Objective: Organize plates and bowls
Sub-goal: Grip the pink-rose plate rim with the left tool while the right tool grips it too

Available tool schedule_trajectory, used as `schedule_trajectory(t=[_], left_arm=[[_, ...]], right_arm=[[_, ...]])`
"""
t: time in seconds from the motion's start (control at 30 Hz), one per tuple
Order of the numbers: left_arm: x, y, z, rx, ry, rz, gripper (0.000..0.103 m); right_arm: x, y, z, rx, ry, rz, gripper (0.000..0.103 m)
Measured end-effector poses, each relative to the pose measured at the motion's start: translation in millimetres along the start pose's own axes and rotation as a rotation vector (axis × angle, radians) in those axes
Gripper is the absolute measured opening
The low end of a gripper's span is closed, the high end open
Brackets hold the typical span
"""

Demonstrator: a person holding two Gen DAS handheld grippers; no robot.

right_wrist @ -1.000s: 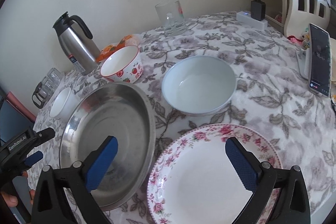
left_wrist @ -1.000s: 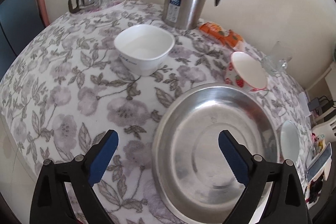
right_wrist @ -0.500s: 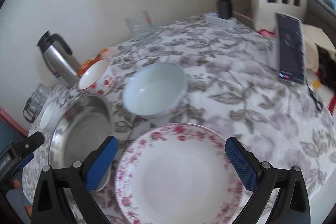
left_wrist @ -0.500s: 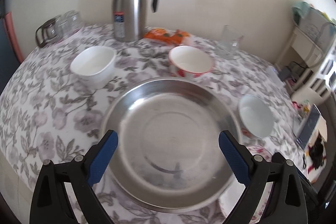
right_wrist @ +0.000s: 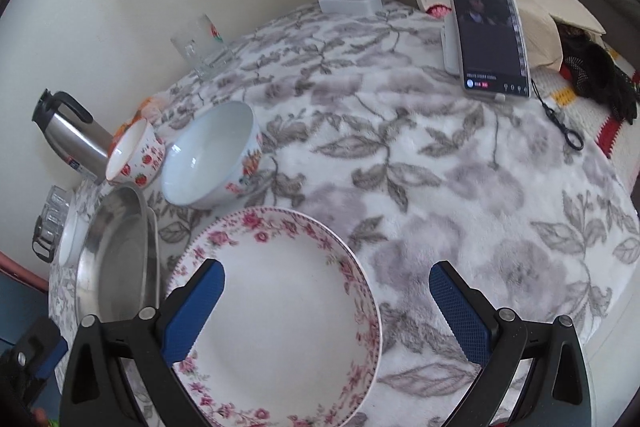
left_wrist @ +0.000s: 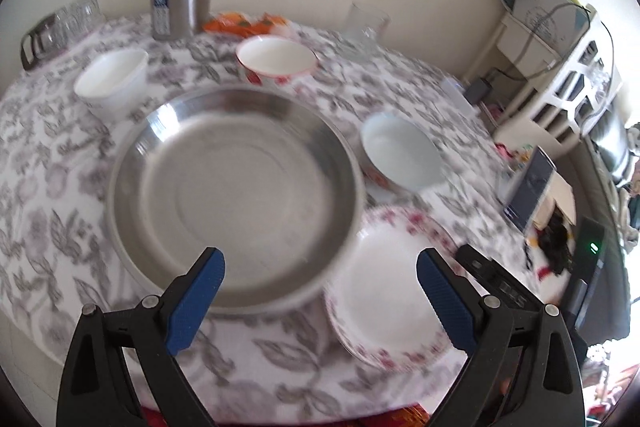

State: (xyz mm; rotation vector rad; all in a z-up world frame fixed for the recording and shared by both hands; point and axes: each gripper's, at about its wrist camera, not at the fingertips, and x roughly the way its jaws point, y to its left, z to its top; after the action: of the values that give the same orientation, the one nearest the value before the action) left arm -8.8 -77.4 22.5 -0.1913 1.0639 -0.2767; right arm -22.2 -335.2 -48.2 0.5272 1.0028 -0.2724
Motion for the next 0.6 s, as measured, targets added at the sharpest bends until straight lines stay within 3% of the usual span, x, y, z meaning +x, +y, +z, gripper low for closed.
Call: schedule_trajectory(t=[0.33, 0.4, 0.53, 0.6], left_arm=[[33.3, -16.3, -29.8, -0.018, 0.182, -0.063, 0.097], [39.3, -18.2, -33.2, -0.023, 0.204, -0.073, 0.097], [50.9, -17.2, -37.0, -0.055, 0.233, -0.085, 0.095], [57.7, -16.2, -38.1, -0.066, 0.248, -0.068, 0.089]], right_arm=[[10.6, -10.5, -2.6, 0.027, 0.046, -0.009, 0.102], [12.1, -13.3, -1.9, 0.036, 0.050, -0.005, 0.100], [15.3, -15.8, -1.7, 0.047, 0.061, 0.006, 0.086], [17.4, -15.9, -2.0, 0.046, 0.069, 0.011, 0.084]])
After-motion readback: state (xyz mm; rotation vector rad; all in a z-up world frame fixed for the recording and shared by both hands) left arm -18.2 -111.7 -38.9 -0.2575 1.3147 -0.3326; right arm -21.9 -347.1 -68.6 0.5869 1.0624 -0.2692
